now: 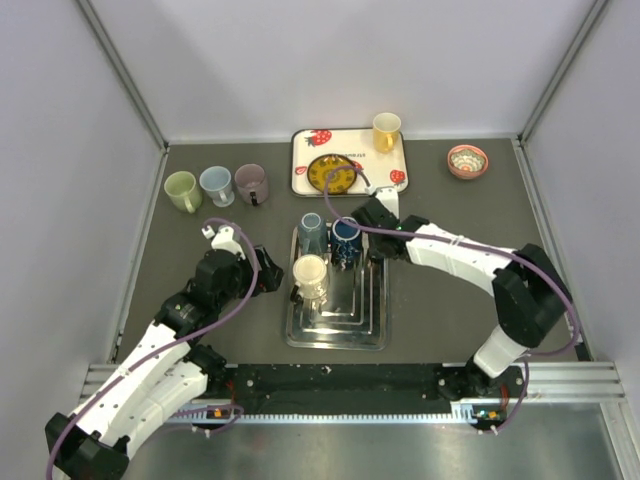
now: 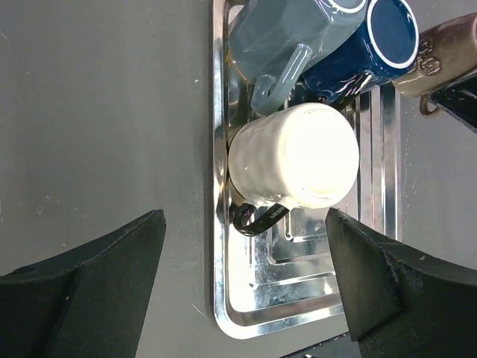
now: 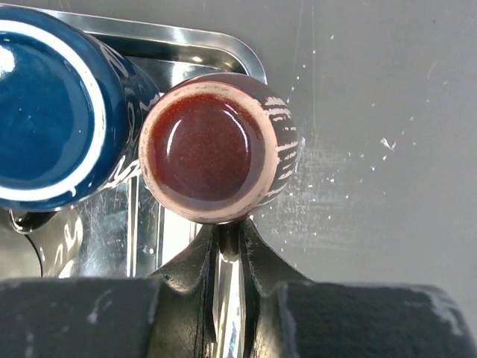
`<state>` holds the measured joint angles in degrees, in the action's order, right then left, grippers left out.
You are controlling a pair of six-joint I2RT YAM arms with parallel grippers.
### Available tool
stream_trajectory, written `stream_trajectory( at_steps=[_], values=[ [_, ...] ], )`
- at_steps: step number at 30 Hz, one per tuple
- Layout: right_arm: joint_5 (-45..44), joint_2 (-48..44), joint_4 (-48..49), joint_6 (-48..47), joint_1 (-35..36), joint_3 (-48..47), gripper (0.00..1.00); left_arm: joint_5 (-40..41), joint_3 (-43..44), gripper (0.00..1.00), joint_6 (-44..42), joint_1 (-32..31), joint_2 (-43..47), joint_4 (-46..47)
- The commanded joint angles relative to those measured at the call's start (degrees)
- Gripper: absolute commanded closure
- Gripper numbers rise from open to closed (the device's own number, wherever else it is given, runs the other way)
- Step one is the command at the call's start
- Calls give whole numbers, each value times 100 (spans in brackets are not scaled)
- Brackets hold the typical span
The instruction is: Turn the mug right side up
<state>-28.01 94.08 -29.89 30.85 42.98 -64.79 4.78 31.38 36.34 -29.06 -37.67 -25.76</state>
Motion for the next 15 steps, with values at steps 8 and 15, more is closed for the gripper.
stream_trajectory(
  at_steps=[8, 15],
  values=[
    [462, -1926, -17, 114, 325, 353, 100, -196, -17, 6, 154, -21, 23, 466],
    [1893, -3474, 1140, 378, 351, 915, 100, -1247, -411, 1, 891, -21, 295, 1948]
  ],
)
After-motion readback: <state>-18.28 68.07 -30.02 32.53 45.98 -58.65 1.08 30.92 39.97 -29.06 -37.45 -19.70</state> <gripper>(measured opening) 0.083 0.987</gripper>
